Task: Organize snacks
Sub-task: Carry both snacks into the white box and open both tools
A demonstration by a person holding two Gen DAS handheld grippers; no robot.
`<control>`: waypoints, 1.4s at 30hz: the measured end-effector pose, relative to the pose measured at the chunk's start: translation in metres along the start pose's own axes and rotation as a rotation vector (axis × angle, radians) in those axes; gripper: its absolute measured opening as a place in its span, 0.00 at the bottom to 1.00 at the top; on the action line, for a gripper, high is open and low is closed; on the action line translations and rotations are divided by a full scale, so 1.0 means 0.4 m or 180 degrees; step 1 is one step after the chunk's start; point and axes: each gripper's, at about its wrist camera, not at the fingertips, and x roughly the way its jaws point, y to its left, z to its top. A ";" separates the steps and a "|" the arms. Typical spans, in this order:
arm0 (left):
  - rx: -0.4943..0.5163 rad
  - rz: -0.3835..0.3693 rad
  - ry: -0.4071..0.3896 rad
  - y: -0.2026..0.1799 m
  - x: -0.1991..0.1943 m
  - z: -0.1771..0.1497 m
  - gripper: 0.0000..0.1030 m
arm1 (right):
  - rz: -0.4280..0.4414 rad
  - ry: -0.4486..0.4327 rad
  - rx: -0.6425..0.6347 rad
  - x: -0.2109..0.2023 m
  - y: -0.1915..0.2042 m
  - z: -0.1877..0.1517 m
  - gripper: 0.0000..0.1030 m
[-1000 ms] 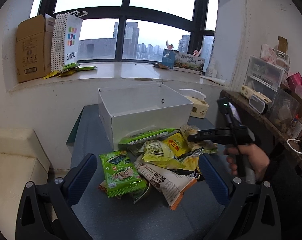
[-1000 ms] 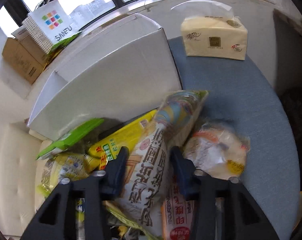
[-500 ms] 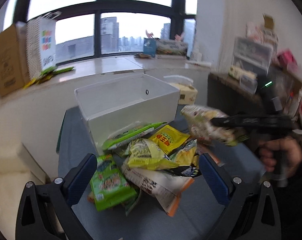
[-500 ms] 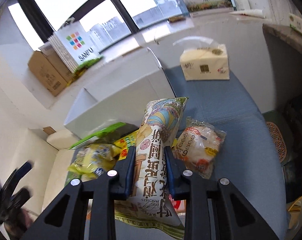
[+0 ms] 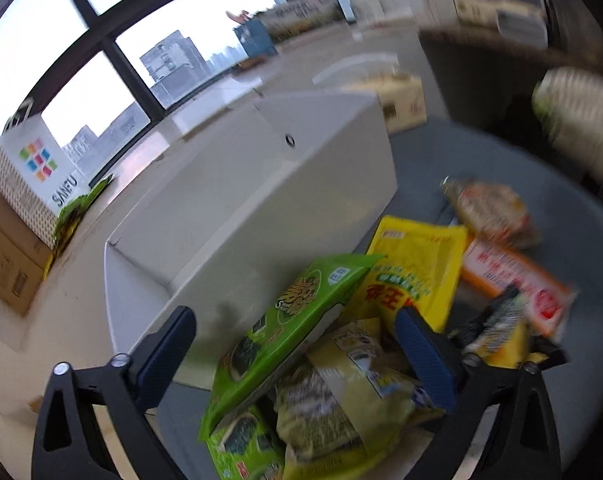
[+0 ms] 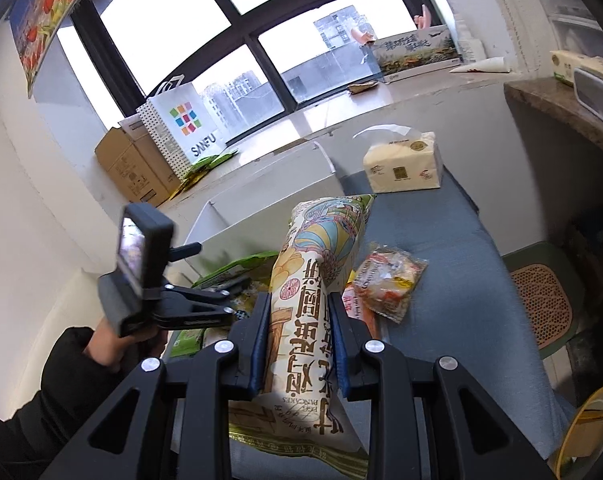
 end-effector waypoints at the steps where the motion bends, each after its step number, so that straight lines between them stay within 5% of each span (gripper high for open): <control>1: 0.0006 0.0018 0.0078 -0.007 0.013 -0.002 0.82 | -0.0014 -0.0005 0.0003 -0.003 -0.004 -0.001 0.29; 3: -0.0064 -0.0104 0.0186 -0.005 0.040 -0.004 0.40 | -0.0010 -0.0008 0.0037 -0.005 -0.013 -0.002 0.29; 6: -0.0269 -0.0147 0.0174 0.018 0.043 -0.005 0.28 | -0.0005 0.0004 0.0048 -0.004 -0.016 -0.007 0.29; 12: -0.0680 -0.0347 -0.0270 0.091 -0.065 -0.020 0.16 | 0.0016 -0.0026 0.0005 0.000 -0.003 -0.007 0.29; 20: -0.1676 -0.0967 -0.1048 0.270 -0.238 -0.042 0.13 | 0.0066 -0.0080 -0.0147 0.037 0.042 0.023 0.29; 26: -0.2071 -0.1217 -0.1251 0.367 -0.245 -0.006 0.13 | 0.0122 -0.0166 -0.0509 0.120 0.126 0.134 0.29; 34: -0.2352 -0.1261 -0.1258 0.481 -0.158 0.090 0.13 | 0.0082 -0.0237 -0.0795 0.301 0.221 0.332 0.29; 42: -0.2629 -0.1127 -0.0818 0.578 0.023 0.149 0.13 | -0.0344 0.0029 -0.0908 0.569 0.225 0.475 0.29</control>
